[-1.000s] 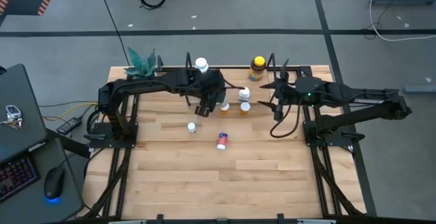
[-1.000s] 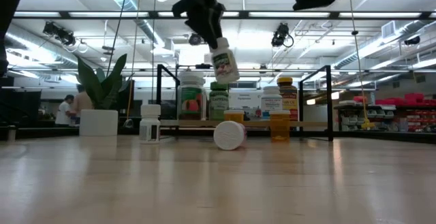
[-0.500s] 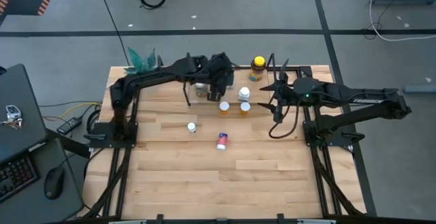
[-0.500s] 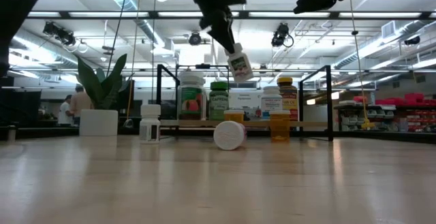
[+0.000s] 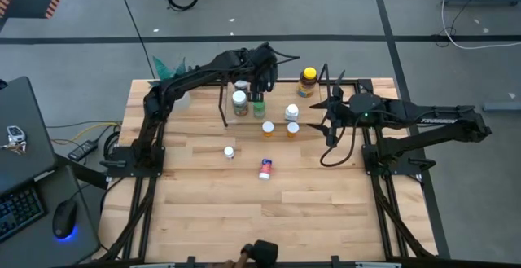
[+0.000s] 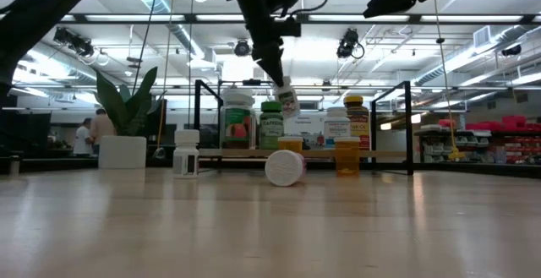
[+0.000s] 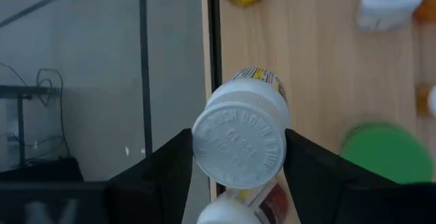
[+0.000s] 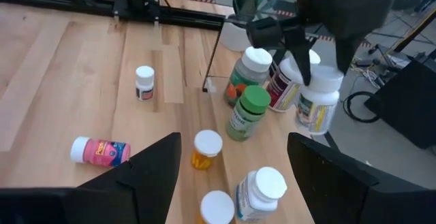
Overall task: Pick and place medicine bottles onto shelf by color
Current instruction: Put the medium white pill bottle on the shelf
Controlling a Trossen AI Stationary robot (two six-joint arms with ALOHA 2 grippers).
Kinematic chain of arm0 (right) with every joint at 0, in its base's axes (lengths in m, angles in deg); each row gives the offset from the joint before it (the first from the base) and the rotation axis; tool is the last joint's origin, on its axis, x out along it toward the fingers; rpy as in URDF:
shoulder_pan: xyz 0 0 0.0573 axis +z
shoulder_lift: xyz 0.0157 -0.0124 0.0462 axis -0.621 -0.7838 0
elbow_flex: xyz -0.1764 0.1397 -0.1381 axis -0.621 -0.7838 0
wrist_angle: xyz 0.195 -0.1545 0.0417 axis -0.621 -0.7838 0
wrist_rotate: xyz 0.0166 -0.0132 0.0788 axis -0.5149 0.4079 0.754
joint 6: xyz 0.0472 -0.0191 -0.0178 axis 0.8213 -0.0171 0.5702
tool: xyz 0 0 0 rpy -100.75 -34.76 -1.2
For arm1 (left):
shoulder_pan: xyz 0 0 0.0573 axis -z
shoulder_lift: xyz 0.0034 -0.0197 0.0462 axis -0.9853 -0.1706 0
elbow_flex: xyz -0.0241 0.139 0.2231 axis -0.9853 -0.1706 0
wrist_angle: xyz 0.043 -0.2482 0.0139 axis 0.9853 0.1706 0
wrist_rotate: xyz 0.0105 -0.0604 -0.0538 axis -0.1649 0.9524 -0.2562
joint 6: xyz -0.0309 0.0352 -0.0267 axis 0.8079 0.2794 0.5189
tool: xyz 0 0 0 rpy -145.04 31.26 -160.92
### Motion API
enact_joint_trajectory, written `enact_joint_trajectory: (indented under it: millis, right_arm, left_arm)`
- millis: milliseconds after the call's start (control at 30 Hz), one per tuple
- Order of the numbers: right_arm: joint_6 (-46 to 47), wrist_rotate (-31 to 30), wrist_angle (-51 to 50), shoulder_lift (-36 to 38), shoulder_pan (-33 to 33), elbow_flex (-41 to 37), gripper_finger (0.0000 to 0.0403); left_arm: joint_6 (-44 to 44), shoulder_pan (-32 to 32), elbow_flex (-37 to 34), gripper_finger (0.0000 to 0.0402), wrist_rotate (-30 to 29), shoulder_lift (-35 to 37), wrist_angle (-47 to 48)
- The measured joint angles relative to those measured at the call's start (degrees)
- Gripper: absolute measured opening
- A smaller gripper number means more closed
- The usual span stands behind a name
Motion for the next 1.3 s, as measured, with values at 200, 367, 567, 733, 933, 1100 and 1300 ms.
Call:
enact_joint_trajectory:
  millis: [200, 367, 567, 733, 933, 1100, 1300]
  right_arm:
    - [-0.95, 0.00, 0.66, 0.00, 0.02, 0.00, 0.0275]
    - [-1.32, 0.00, 0.64, 0.00, 0.02, 0.00, 0.0275]
    - [-1.10, 0.02, 0.74, 0.00, 0.02, -0.08, 0.0275]
    - [-1.44, 0.04, 2.33, 0.02, 0.01, -1.60, 0.0275]
    - [-2.44, 0.07, 3.91, 0.02, -0.05, -2.36, 0.0275]
    - [-2.46, 0.07, 4.14, 0.11, -0.05, -2.36, 0.0275]
    - [-2.46, 0.07, 4.12, 0.11, -0.05, -2.36, 0.0275]
  left_arm:
    - [-0.33, -1.71, 0.02, 0.0209, 0.76, -1.32, 1.20]
    - [-1.70, -2.00, 0.07, 0.0203, 0.88, -2.35, 0.47]
    - [-4.11, -2.16, -0.02, 0.0208, 0.42, -3.94, -0.87]
    - [-4.82, -2.68, -0.04, 0.0206, 0.28, -5.01, 0.12]
    - [-4.34, -3.29, -0.04, 0.0208, 1.18, -5.32, 2.24]
    - [-3.29, -3.24, -0.09, 0.0205, 1.41, -5.43, 3.36]
    - [-2.08, -3.24, -0.09, 0.0209, 2.00, -5.43, 4.96]
